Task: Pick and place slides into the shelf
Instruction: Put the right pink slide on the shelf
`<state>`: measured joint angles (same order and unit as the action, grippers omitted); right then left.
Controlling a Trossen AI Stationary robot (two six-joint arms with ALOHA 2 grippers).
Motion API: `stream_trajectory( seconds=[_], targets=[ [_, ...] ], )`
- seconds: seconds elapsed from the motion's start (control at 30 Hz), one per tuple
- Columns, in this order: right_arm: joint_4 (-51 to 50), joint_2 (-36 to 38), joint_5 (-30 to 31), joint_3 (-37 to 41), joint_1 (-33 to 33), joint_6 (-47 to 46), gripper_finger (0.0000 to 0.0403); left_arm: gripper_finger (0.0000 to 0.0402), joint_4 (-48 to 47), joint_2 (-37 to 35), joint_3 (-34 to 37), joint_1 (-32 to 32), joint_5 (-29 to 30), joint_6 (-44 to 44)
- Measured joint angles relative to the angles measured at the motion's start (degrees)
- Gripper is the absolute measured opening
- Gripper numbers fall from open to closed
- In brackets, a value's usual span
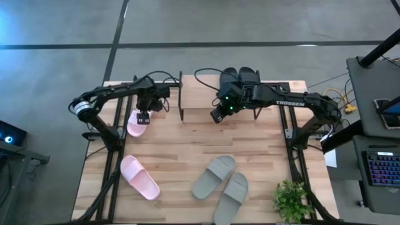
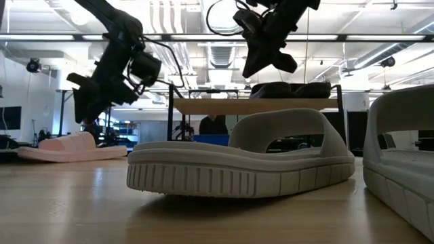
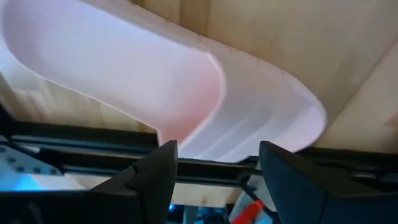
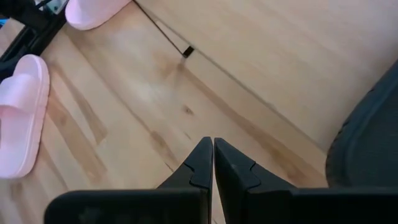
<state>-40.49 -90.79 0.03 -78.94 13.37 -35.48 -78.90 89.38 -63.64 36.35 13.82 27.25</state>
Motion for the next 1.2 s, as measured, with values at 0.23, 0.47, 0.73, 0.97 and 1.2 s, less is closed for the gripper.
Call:
stream_trajectory(
  seconds=[0.23, 0.47, 0.73, 0.97, 1.2],
  targets=[
    [0.0, 0.0, 0.0, 0.0, -0.2, 0.0, 0.0009, 0.0212, 5.4, 0.5, 0.2, 3.7, -1.3, 5.5],
    [0.0, 0.0, 0.0, 0.0, -0.4, 0.0, 0.0008, 0.0212, 5.2, 3.8, 0.3, 8.2, -5.2, 6.7],
    [0.0, 0.0, 0.0, 0.0, -0.5, 0.0, 0.0009, 0.0212, 5.9, 6.6, 1.0, 11.0, -8.9, 9.6],
    [0.0, 0.0, 1.0, 0.0, -0.5, 0.1, 0.0009, 0.0212, 1.0, 6.0, 0.5, 11.0, -15.1, 9.7],
    [0.0, 0.0, 1.9, 0.0, -0.5, 1.1, 0.0009, 0.0212, -0.8, 5.2, 2.1, 11.2, -22.3, 9.2]
  ],
)
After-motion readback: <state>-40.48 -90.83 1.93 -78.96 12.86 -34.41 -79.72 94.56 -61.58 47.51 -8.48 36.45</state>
